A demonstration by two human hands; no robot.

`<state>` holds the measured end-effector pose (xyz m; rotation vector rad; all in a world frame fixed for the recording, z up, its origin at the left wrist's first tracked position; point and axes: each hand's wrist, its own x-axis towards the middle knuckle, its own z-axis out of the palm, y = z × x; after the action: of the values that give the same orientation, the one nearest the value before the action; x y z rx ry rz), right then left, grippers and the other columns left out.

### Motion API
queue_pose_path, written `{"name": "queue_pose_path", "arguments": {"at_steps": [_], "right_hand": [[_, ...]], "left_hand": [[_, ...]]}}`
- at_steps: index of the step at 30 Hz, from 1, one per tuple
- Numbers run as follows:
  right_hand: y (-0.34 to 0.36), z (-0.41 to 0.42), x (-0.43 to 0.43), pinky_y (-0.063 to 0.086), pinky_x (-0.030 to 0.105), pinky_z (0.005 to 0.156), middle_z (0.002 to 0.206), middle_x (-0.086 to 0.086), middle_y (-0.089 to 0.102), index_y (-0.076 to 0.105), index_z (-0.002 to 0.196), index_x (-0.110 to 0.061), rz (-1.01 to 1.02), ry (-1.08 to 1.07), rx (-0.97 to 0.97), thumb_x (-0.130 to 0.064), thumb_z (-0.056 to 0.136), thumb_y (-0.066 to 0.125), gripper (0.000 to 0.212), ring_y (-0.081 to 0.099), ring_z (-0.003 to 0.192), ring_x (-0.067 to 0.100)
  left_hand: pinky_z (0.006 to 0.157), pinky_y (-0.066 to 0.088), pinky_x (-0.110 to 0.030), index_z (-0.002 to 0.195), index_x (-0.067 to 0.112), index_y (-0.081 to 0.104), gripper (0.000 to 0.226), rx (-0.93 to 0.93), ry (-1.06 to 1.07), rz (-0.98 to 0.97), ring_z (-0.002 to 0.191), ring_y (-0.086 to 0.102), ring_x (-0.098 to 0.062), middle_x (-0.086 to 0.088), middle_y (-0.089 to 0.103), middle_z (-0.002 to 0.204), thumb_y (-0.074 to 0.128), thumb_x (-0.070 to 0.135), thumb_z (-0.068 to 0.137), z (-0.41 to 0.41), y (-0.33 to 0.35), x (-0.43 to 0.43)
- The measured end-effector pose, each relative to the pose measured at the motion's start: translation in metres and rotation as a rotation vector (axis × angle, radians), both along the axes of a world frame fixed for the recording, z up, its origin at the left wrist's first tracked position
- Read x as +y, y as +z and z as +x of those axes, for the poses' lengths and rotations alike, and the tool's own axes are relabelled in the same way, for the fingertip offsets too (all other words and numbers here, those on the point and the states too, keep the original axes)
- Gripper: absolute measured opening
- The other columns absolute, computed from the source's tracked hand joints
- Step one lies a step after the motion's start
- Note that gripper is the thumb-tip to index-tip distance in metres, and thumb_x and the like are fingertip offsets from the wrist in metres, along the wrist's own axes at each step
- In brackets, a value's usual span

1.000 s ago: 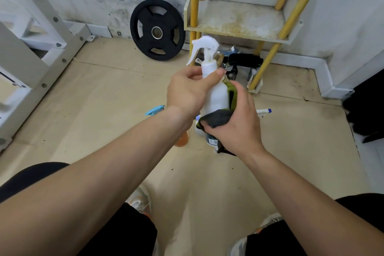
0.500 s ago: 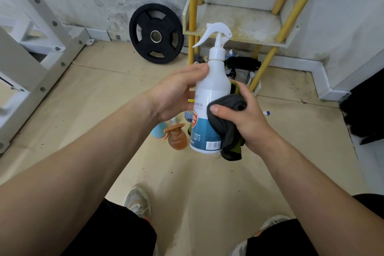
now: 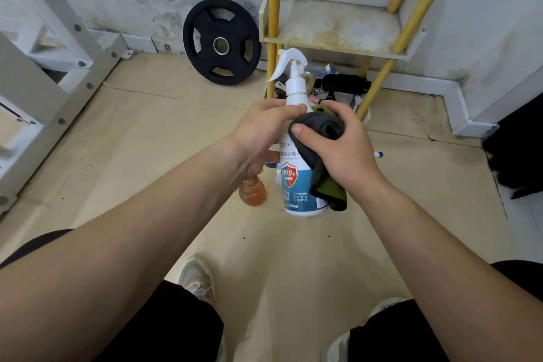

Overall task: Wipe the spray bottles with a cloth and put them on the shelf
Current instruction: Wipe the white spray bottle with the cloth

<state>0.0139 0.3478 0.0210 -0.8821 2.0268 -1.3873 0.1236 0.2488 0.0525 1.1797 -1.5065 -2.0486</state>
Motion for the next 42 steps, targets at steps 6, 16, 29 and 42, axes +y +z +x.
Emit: {"name": "queue_pose_path", "arguments": {"at_steps": [6, 16, 29, 42], "right_hand": [[0.005, 0.015, 0.003, 0.052, 0.043, 0.099, 0.140, -0.006, 0.049, 0.040, 0.146, -0.036, 0.125, 0.038, 0.309, -0.062, 0.062, 0.080, 0.097, 0.054, 0.125, 0.016], [-0.029, 0.027, 0.027, 0.048, 0.037, 0.088, 0.139, 0.004, 0.040, 0.026, 0.155, -0.027, 0.259, 0.056, 0.561, -0.048, 0.080, 0.081, 0.096, 0.055, 0.119, 0.029], [0.011, 0.007, 0.002, 0.046, 0.018, 0.096, 0.122, -0.003, 0.061, 0.061, 0.129, -0.021, -0.237, 0.003, 0.350, -0.027, 0.094, 0.069, 0.036, 0.057, 0.111, 0.006], [0.014, -0.023, 0.004, 0.058, 0.043, 0.091, 0.113, 0.013, 0.073, 0.066, 0.125, -0.010, -0.299, 0.028, -0.461, -0.020, 0.073, 0.083, 0.055, 0.072, 0.105, 0.027]], "left_hand": [[0.055, 0.055, -0.029, 0.096, 0.014, 0.072, 0.018, 0.051, 0.080, -0.047, 0.064, 0.071, -0.015, -0.007, 0.074, 0.085, 0.063, 0.030, 0.098, -0.006, 0.001, 0.004], [0.070, 0.061, -0.056, 0.099, 0.019, 0.065, 0.014, 0.042, 0.259, -0.071, 0.073, 0.071, -0.018, -0.001, 0.073, 0.088, 0.064, 0.032, 0.098, -0.003, 0.003, -0.009], [0.068, 0.058, -0.029, 0.119, 0.012, 0.070, 0.030, 0.019, -0.160, -0.187, 0.080, 0.070, -0.016, -0.012, 0.075, 0.100, 0.051, 0.030, 0.104, 0.011, -0.007, 0.007], [0.093, 0.055, -0.043, 0.117, 0.002, 0.069, 0.025, 0.090, -0.426, -0.441, 0.100, 0.069, -0.022, -0.018, 0.073, 0.111, 0.055, 0.018, 0.102, 0.015, -0.013, 0.005]]}}
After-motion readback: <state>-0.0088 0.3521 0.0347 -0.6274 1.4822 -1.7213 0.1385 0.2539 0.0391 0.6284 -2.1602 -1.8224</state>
